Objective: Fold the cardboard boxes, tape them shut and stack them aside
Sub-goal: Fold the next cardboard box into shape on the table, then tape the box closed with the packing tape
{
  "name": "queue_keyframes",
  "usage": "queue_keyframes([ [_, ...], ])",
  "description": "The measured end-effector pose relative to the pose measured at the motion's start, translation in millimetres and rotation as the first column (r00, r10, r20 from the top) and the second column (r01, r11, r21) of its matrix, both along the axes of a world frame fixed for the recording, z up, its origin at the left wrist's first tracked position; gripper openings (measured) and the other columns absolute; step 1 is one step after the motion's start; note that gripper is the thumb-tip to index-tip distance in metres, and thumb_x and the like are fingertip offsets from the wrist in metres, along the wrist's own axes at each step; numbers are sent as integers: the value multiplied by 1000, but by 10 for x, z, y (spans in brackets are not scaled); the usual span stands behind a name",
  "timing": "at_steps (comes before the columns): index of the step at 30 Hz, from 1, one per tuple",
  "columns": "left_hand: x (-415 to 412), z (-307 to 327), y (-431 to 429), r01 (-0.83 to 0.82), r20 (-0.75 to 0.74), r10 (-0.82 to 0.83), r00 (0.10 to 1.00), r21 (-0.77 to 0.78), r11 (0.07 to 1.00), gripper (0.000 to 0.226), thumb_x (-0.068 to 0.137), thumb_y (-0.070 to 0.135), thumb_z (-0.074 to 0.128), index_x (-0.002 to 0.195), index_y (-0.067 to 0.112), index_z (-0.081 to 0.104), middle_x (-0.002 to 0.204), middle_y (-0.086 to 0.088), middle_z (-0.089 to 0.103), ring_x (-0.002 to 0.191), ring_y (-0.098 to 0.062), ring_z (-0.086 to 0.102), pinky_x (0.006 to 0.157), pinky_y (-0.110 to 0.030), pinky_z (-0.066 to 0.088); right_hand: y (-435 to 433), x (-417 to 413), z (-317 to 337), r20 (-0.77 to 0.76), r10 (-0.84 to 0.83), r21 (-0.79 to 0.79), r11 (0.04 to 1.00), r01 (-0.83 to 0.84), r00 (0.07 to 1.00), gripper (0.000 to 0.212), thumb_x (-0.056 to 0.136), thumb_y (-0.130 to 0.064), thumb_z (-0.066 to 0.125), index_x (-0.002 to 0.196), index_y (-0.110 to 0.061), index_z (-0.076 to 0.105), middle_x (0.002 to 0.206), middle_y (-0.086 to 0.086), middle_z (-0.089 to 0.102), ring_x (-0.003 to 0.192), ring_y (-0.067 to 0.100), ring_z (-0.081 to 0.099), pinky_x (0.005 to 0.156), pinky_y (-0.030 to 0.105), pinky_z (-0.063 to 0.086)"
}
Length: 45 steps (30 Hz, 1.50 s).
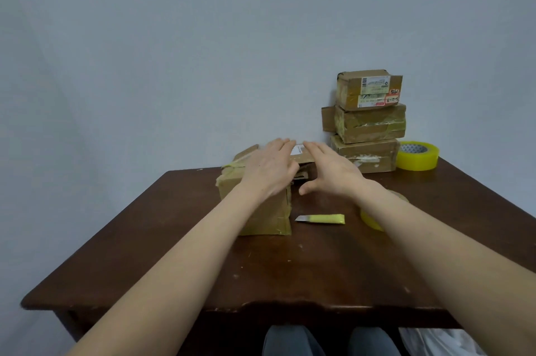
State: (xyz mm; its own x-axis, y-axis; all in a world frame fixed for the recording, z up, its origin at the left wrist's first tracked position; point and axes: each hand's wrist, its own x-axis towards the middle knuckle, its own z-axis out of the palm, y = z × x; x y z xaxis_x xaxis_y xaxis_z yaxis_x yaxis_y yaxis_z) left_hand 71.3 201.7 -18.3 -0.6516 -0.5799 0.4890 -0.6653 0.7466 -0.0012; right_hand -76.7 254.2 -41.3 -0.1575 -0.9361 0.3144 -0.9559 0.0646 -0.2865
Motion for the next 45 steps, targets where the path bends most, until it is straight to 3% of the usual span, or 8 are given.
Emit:
queue_keyframes([
  [8, -819, -291, 277, 98, 65, -111, 992, 174, 980, 49, 94, 16, 41, 142, 16, 39, 143, -4, 45, 129, -23, 44, 101, -40, 40, 412, -540, -230, 29, -289, -6, 957, 289, 957, 56, 92, -44, 54, 140, -17, 42, 140, 9, 44, 128, 30, 42, 102, 44, 41],
  [17, -1039, -676, 295, 21, 40, -46, 998, 472, 881, 54, 90, 6, 42, 143, 15, 39, 142, -12, 47, 130, -27, 44, 100, -36, 41, 849, -795, -520, -89, -372, 313, 870, 381, 924, 64, 77, -67, 61, 122, -21, 59, 122, 11, 56, 118, 27, 47, 97, 39, 40],
  [21, -1050, -730, 255, 48, 4, -59, 998, 516, 855, 51, 90, 10, 46, 141, 15, 43, 138, -13, 51, 126, -27, 47, 99, -33, 41, 843, -852, -550, 91, -385, 171, 915, 366, 918, 39, 96, -40, 38, 116, -24, 67, 124, 12, 62, 116, 30, 53, 99, 38, 39],
  [27, -1103, -813, 240, 66, -46, -49, 998, 546, 835, 49, 88, 9, 46, 136, 15, 48, 132, -9, 56, 123, -24, 51, 101, -32, 42, 850, -951, -571, -92, -257, 395, 878, 272, 962, 41, 89, -17, 50, 126, -30, 60, 142, 7, 47, 134, 24, 37, 115, 42, 21],
  [31, -1109, -754, 254, 142, -164, -62, 985, 543, 828, 44, 89, 6, 45, 132, 13, 53, 129, -6, 61, 120, -20, 54, 100, -27, 40, 736, -995, -624, 60, -296, 232, 933, 275, 953, 31, 92, -24, 56, 123, -29, 63, 130, 2, 59, 125, 23, 48, 113, 42, 26],
  [33, -1106, -590, 270, 202, -257, -82, 963, 487, 850, 42, 92, 5, 43, 131, 11, 54, 129, -6, 60, 121, -20, 53, 100, -25, 37, 659, -995, -527, 306, -231, 74, 973, 219, 923, 18, 90, -27, 61, 106, -29, 68, 109, 0, 67, 108, 21, 58, 95, 35, 43],
  [36, -1034, -190, 269, 248, -375, -86, 923, 407, 879, 39, 93, 8, 43, 129, 10, 57, 130, -6, 60, 122, -19, 52, 99, -23, 35, 508, -897, -234, 521, -22, -160, 980, 123, 853, 9, 90, -21, 62, 94, -23, 70, 88, -1, 66, 85, 14, 59, 74, 30, 43],
  [45, -562, 409, -27, 179, -559, 59, 827, 361, 915, 6, 81, 20, 68, 78, 17, 70, 79, 5, 67, 78, -9, 59, 68, -19, 44, 92, -416, 415, 634, 139, -313, 946, 88, 761, 24, 93, -27, 60, 101, -9, 73, 89, 3, 68, 79, 9, 58, 62, 18, 42],
])
